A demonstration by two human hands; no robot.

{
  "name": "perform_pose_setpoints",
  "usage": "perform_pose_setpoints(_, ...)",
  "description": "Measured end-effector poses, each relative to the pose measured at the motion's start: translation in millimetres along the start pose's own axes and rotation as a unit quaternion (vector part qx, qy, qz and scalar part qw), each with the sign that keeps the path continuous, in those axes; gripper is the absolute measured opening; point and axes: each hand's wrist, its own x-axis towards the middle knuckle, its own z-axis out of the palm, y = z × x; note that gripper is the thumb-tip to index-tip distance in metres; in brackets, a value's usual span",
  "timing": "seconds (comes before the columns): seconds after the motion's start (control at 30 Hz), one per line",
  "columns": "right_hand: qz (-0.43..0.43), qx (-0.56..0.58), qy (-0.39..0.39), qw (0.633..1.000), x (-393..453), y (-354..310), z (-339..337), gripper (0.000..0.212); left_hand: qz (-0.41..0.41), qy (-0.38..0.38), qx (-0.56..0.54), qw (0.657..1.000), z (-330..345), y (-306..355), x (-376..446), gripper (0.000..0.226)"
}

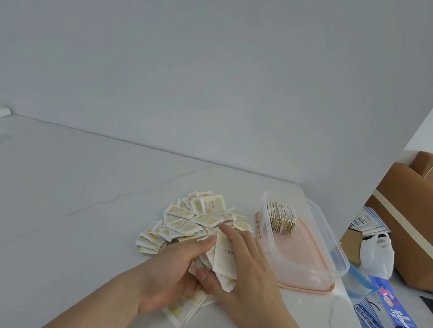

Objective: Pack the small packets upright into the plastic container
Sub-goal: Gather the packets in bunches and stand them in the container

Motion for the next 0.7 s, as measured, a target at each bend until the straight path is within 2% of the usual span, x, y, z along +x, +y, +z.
perform_pose_setpoints(0.13, 0.004, -0.028, -0.009, 1.0, 1.2, -1.7, 0.9, 0.092, -0.016, -0.012, -0.038, 0.999, 4.3, 2.3, -2.4, 0.046)
perform_pose_setpoints(0.27, 0.022, -0.028, 0.031, 0.999, 2.2, -2.3, 0.6, 0.081, -0.031, -0.029, -0.099, 0.994, 3.6, 2.5, -0.7, 0.057)
perform_pose_setpoints(0.37, 0.032, -0.016, 0.045, 0.998, 2.7, -3.2, -1.1, 0.079, -0.026, -0.028, -0.1, 0.994, 2.4, -1.5, 2.2, 0.051)
perform_pose_setpoints(0.6, 0.044, 0.012, 0.026, 0.999, 1.0, -4.4, 2.3, 0.088, -0.022, -0.061, -0.144, 0.987, 7.6, -2.7, 0.0, 0.051)
perform_pose_setpoints(0.7, 0.042, 0.016, 0.021, 0.999, 0.5, -6.7, 2.6, 0.085, -0.023, -0.065, -0.138, 0.988, 6.8, -4.8, -0.1, 0.055)
